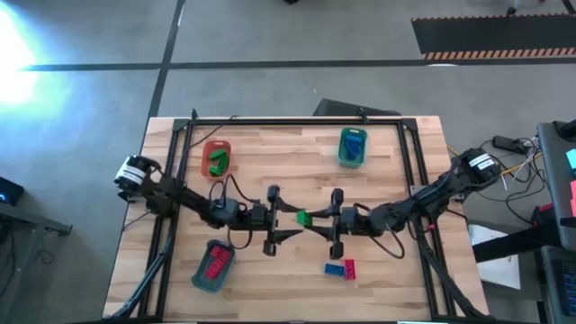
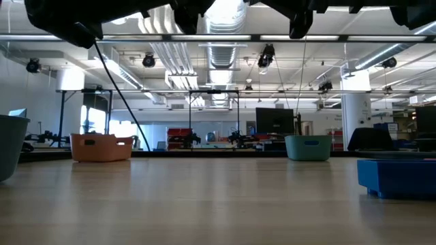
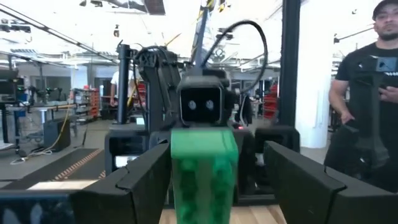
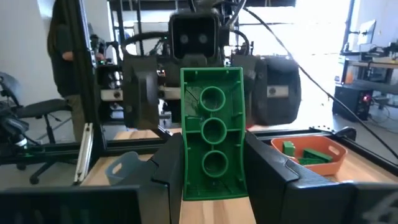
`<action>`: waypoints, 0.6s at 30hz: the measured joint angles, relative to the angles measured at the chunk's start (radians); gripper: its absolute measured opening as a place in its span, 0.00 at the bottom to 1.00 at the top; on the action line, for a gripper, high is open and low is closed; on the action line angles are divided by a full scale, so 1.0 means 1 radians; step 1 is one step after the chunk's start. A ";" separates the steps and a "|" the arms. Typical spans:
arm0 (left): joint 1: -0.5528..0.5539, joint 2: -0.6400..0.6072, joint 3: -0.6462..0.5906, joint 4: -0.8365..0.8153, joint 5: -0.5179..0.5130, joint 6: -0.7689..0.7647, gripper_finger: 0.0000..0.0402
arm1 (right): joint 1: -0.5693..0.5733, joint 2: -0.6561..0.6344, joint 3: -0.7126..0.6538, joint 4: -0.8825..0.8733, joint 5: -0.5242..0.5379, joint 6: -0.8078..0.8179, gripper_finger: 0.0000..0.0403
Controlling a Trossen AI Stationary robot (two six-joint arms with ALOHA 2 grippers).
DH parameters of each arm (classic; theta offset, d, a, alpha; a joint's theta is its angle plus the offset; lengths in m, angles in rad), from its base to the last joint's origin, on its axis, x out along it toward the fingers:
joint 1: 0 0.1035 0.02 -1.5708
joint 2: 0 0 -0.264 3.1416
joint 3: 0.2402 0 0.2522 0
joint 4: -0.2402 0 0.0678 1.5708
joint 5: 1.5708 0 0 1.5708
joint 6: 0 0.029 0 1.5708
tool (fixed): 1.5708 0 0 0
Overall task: Sort & place blocks by color
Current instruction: Put the green game piece into the orange bin
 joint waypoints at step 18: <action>0.017 -0.002 0.014 -0.036 -0.007 0.017 0.32 | -0.008 0.011 -0.001 -0.004 -0.001 -0.008 0.29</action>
